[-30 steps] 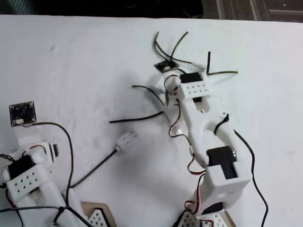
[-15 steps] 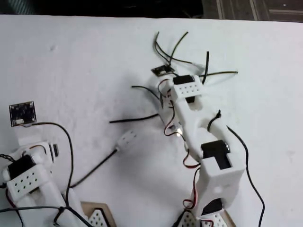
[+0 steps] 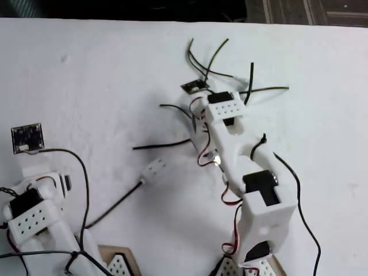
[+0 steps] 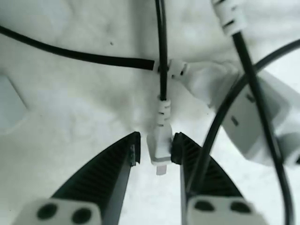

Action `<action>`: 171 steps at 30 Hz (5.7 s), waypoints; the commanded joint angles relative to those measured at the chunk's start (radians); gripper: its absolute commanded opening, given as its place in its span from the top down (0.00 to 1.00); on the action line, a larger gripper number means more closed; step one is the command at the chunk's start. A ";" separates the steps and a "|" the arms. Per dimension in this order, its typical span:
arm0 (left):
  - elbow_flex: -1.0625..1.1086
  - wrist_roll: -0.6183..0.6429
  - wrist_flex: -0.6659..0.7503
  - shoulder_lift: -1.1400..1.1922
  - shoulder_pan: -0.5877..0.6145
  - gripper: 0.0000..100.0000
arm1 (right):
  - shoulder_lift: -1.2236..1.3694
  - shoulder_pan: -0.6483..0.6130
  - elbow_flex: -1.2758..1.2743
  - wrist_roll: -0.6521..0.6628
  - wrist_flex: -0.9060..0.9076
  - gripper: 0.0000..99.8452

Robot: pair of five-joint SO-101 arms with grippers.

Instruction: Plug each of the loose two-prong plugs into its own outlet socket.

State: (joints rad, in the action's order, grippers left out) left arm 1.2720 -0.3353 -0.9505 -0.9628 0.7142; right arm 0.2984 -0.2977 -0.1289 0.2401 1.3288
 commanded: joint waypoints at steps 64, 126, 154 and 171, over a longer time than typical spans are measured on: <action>-0.005 0.006 0.017 -0.018 -0.007 0.79 | -1.046 -0.401 -0.873 -0.038 -0.633 0.98; -0.005 0.006 0.017 -0.018 -0.007 0.79 | -0.774 -0.406 -1.016 -0.107 -0.894 0.98; -0.005 0.006 0.017 -0.018 -0.007 0.79 | -0.671 -0.371 -0.987 0.014 -0.789 0.98; -0.005 0.006 0.017 -0.018 -0.007 0.79 | -0.407 -0.358 -0.736 0.006 -0.615 0.98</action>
State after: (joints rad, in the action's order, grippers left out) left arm 1.2720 -0.3353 -0.9505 -0.9628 0.7142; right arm -0.1511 -0.6644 -0.8669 0.2447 0.6859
